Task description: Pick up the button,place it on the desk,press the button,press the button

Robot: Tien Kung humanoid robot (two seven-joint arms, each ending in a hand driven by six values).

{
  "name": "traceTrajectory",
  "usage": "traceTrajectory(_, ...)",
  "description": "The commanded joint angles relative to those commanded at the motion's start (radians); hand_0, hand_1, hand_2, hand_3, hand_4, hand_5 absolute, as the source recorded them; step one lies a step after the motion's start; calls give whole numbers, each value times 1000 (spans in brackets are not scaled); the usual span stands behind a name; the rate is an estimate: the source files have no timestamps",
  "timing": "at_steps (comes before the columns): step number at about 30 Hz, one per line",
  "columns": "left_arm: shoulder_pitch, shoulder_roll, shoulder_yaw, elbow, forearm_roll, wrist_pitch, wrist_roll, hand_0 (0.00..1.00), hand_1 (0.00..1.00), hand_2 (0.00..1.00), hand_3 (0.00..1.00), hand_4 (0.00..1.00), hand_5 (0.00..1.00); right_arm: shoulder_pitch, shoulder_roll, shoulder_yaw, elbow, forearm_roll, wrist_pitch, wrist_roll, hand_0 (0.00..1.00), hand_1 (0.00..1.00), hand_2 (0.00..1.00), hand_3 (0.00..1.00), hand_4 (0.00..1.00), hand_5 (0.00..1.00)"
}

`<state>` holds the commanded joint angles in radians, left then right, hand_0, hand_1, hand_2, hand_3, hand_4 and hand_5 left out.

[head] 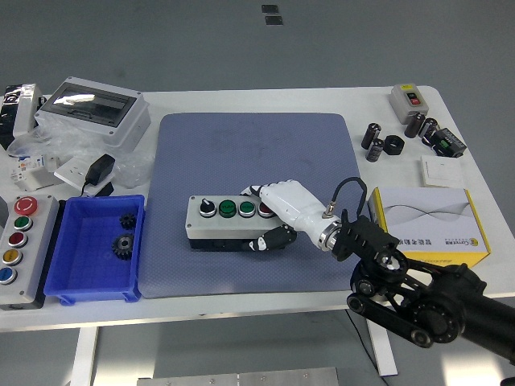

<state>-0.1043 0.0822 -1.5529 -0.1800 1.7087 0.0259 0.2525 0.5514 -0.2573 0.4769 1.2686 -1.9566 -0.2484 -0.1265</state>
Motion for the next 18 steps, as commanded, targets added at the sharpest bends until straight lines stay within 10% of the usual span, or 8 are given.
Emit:
traceTrajectory(10, 0, 0, 2, 0, -5, 0, 0, 614, 518, 530, 602, 639, 181, -14, 1, 13, 1, 18, 21, -13, 388, 476, 443, 527, 463, 2)
traceTrajectory(11, 1, 0, 2, 0, -5, 0, 0, 614, 518, 530, 602, 640, 185, -15, 1, 14, 1, 18, 22, -15, 574, 622, 587, 641, 462, 2)
traceTrajectory(16, 1, 0, 2, 0, -4, 0, 0, 614, 518, 530, 602, 640, 185, -19, 2, 20, 4, 18, 28, -21, 574, 622, 587, 641, 462, 2)
traceTrajectory(18, 1, 0, -1, 0, 1, 1, 1, 614, 518, 530, 601, 640, 187, -20, 2, 22, 5, 19, 29, -21, 757, 722, 691, 692, 513, 46)
